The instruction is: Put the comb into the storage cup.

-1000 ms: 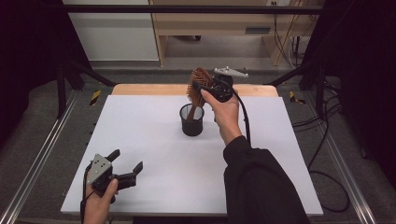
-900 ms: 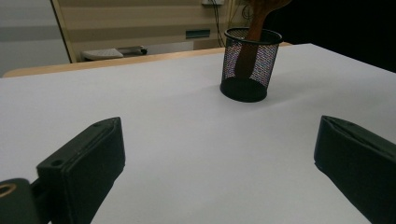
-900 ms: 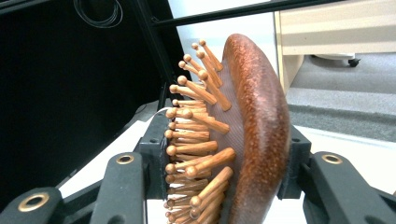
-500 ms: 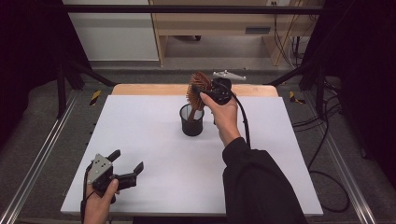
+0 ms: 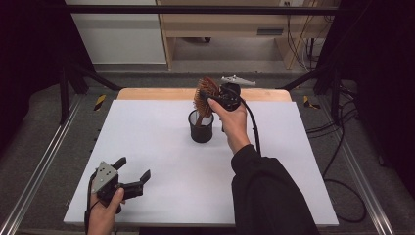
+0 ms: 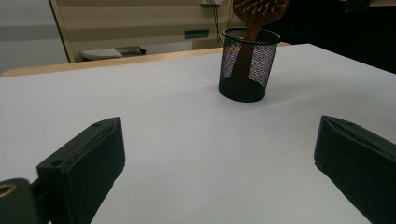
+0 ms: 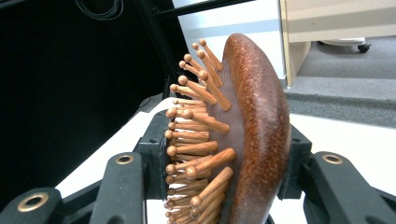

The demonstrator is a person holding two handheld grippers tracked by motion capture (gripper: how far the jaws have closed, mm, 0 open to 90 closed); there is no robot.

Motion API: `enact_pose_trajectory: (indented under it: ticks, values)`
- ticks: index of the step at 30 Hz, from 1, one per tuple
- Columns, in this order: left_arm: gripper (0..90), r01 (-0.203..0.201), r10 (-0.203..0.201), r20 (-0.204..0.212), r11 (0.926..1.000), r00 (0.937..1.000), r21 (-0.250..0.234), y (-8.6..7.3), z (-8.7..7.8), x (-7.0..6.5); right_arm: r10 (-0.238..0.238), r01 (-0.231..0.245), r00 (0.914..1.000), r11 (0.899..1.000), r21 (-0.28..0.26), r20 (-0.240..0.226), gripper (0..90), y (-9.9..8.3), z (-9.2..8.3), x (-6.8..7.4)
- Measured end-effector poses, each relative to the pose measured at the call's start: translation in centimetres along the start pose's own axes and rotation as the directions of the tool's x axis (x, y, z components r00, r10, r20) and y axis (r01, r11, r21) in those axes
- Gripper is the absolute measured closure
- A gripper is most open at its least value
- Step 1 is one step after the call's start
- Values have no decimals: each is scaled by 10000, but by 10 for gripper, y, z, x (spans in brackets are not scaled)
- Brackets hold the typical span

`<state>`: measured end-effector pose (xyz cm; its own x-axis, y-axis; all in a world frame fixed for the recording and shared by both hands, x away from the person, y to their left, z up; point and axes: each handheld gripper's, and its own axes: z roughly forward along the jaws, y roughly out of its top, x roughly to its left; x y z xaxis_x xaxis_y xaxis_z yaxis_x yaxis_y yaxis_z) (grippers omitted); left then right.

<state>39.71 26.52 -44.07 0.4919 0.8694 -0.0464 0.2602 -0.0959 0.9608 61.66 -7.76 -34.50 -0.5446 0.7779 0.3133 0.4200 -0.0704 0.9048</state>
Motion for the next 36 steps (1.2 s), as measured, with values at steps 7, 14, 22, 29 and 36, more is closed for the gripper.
enact_pose_trajectory:
  ticks: [7, 14, 22, 29, 36]
  values:
    - [20, -5, 5, 18, 10000, 10000, 6, 0, 0, 0, 126, -126, 9999, 9999, 16, -16, 495, -2, 1, -2]
    - [21, -2, 2, 13, 10000, 10000, -1, 0, 0, 0, 196, -196, 9998, 9998, -27, -44, 495, -3, 2, -3]
    - [21, -12, 12, 25, 10000, 10000, 3, 0, 0, -1, 296, -296, 9995, 9996, -42, -76, 495, -4, 2, -4]
    - [21, -23, 23, 32, 10000, 10000, 17, 0, 1, -1, 357, -358, 9993, 9994, -45, -87, 494, -4, 3, -5]
    - [21, -51, 50, 53, 10000, 10000, 31, 0, 1, -2, 435, -435, 9990, 9991, 8, -68, 486, -3, 3, -10]
